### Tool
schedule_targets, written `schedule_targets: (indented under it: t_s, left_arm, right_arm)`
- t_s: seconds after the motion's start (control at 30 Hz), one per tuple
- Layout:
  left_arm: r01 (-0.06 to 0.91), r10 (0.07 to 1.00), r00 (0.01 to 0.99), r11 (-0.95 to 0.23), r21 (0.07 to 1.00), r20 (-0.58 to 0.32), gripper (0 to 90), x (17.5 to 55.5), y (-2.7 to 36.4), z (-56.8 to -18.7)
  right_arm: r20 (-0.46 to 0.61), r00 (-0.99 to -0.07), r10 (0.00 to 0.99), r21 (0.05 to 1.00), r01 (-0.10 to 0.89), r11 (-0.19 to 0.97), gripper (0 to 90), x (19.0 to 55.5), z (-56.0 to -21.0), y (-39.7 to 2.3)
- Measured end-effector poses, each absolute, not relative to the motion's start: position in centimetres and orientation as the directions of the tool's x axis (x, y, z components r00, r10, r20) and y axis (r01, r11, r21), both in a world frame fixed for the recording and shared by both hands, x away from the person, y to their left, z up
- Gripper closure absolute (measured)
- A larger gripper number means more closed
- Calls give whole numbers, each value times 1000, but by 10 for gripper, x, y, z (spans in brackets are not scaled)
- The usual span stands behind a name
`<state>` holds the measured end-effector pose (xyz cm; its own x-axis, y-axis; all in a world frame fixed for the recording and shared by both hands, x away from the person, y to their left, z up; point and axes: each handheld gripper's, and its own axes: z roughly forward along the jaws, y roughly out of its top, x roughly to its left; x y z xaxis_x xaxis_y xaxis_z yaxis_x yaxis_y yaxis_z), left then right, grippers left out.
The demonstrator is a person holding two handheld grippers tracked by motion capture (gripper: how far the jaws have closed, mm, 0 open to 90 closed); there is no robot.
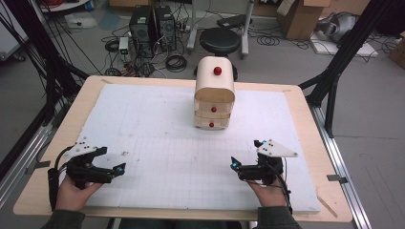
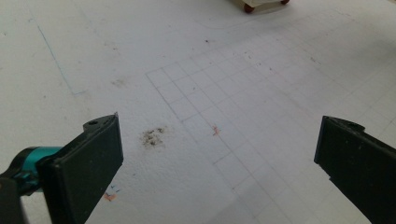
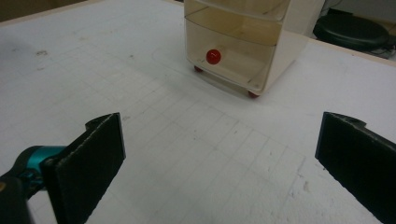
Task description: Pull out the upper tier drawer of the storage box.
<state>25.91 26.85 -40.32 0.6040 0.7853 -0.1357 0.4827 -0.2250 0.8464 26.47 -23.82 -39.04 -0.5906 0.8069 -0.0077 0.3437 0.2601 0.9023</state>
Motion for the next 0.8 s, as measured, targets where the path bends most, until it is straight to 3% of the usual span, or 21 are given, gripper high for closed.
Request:
schedule_targets:
  t_s: [0.8]
  left_arm:
    - [484,780,609,-222,846,-144,17,265,266,-404]
  right_arm:
    - [-15,-518,855,938,289,192,6,289,-377,-192]
